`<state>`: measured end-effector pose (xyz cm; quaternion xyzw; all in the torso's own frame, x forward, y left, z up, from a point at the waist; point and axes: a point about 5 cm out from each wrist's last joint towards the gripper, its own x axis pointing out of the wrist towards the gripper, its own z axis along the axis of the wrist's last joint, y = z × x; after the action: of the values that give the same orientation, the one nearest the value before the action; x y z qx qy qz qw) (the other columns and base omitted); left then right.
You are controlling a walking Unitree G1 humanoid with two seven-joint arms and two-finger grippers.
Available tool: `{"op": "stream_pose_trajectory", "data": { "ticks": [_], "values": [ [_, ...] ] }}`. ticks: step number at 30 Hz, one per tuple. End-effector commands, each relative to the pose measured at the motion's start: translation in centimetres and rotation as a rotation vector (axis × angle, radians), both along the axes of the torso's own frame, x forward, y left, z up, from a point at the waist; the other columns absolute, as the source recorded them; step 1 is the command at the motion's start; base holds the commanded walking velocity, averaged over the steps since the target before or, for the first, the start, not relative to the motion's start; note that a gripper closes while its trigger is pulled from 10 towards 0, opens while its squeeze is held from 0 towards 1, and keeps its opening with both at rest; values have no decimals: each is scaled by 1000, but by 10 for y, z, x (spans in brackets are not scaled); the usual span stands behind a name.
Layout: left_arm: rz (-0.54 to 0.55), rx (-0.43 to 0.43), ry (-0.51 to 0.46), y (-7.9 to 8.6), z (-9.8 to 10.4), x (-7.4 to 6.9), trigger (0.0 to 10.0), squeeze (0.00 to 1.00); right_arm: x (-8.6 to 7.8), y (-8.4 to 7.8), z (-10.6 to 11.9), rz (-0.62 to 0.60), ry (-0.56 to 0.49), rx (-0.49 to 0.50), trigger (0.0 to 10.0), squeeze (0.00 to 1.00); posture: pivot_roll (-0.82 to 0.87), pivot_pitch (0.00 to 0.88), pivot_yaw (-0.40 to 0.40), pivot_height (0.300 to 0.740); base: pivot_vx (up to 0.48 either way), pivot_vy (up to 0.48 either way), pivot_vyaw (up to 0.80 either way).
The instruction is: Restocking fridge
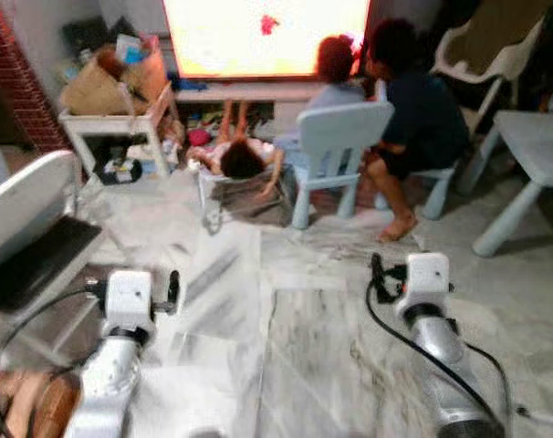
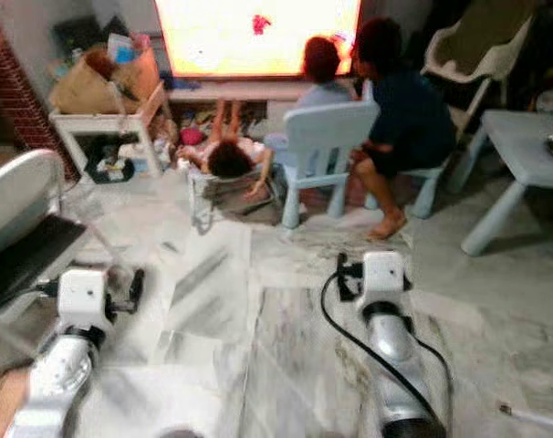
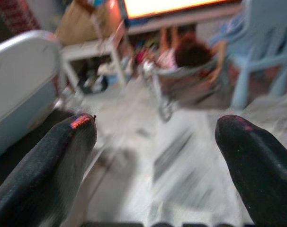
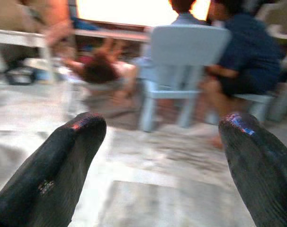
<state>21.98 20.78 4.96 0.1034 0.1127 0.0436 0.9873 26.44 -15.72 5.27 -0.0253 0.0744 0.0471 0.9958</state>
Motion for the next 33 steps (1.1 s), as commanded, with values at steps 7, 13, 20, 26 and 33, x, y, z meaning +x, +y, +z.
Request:
{"op": "stream_pose_trajectory", "data": {
  "ticks": [7, 13, 20, 26, 33],
  "values": [
    [-32, -2, -21, -15, 0, 0, 10000, 0, -2, -8, 5, 26, -27, -13, 10000, 0, -37, 18, 19, 740, 0, 51, 800],
    [-16, 0, -22, -14, -2, 0, 10000, 0, -2, -6, 7, 63, -30, -8, 10000, 0, -34, 19, 3, 740, 0, 0, 800],
    [-2, 11, -18, -17, -4, -1, 10000, 0, 5, -12, 10, 34, -44, -16, 10000, 0, -14, 3, 0, 740, 0, 0, 681],
    [12, 49, -33, -11, -1, 1, 10000, 0, 7, -21, 12, -26, -53, -19, 10000, 0, 16, 0, -19, 740, 0, 0, 0],
    [75, 48, -23, -5, -6, -11, 10000, 0, 8, -7, 5, 84, -14, -46, 10000, 0, 72, 5, -98, 740, 0, 0, 0]
  ]
}}
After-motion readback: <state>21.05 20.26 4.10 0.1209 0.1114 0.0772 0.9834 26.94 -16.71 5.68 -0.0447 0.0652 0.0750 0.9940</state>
